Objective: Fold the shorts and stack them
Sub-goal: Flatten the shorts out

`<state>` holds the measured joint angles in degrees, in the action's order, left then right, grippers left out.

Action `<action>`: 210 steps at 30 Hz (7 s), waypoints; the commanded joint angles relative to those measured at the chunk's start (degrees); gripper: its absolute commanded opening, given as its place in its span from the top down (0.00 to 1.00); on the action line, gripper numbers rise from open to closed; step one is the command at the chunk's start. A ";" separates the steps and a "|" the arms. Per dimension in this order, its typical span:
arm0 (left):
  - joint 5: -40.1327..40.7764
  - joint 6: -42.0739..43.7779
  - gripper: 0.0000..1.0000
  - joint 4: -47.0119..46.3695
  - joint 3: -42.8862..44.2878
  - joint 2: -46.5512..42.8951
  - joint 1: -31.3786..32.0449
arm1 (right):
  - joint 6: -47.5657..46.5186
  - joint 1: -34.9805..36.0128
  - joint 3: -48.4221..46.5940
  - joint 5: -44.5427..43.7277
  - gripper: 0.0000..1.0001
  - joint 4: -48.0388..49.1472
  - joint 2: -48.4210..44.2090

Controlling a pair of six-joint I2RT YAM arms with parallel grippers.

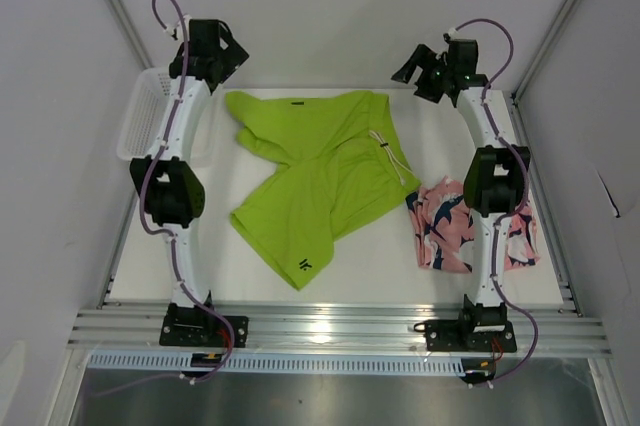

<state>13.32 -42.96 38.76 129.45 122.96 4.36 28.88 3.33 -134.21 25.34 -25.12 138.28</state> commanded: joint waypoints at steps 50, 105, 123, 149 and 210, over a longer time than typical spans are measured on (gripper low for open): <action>22.45 12.46 0.12 11.33 -67.83 -28.21 68.93 | -15.00 3.79 63.72 -5.92 0.72 5.88 -30.96; 22.10 0.33 1.00 21.97 -72.50 -37.96 64.72 | -14.73 -4.55 58.90 7.09 1.00 0.17 -30.53; 13.68 8.41 1.00 21.45 -72.67 -42.81 61.21 | -15.88 -7.20 30.07 0.86 1.00 -18.37 -16.29; 7.42 10.44 1.00 16.43 -72.67 -32.25 63.75 | -22.55 -4.74 42.28 8.40 0.28 -11.44 -19.98; 6.20 15.45 1.00 34.36 -45.09 -48.25 58.13 | -20.10 -10.45 33.93 26.24 1.00 -21.55 -24.99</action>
<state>19.33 -30.09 69.71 80.09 76.79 63.99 5.56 -5.76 -97.65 48.64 -48.01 115.42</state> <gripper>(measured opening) 0.003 0.012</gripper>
